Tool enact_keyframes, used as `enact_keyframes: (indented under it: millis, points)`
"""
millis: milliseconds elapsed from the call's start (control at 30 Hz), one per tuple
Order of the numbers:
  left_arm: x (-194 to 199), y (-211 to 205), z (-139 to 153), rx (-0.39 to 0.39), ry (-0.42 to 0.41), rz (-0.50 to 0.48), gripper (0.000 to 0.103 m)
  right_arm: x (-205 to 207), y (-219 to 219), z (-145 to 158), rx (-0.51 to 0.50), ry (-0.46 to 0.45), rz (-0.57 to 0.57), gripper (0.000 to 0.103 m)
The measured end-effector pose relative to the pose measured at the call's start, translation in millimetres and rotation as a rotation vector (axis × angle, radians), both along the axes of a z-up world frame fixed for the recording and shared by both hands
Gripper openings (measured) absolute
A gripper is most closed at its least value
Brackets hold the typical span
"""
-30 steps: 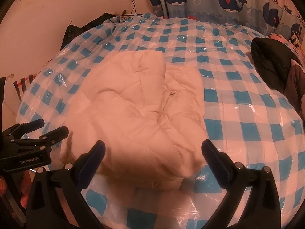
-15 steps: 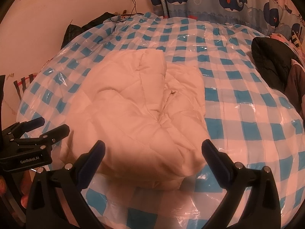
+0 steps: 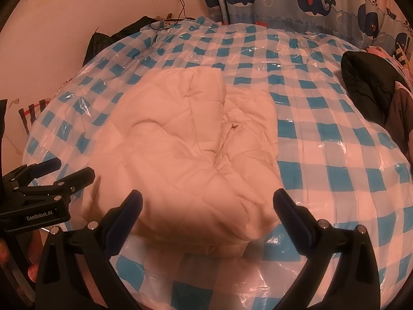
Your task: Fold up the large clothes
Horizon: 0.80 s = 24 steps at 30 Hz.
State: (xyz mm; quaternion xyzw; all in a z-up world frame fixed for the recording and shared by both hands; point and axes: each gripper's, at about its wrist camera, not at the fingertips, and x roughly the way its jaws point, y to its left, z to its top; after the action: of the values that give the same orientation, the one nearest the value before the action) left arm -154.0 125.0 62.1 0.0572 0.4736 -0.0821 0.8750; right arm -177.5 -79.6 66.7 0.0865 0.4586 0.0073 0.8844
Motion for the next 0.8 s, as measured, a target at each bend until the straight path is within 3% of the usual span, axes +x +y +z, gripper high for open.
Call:
enact_keyframes:
  millis: [333,533,800]
  points:
    - [0,1,-2,-0.125,0.043,-0.021,0.095,0,-3,-1,0.002,0.002,0.001,0.098]
    - [-8,5,9,-0.172,-0.052,-0.052,0.095,-1,-6,-1,0.003,0.001,0.002,0.098]
    - [-18,4,20,-0.055,-0.179,-0.004,0.095,-1,-8,-2,0.003,0.0,0.003,0.098]
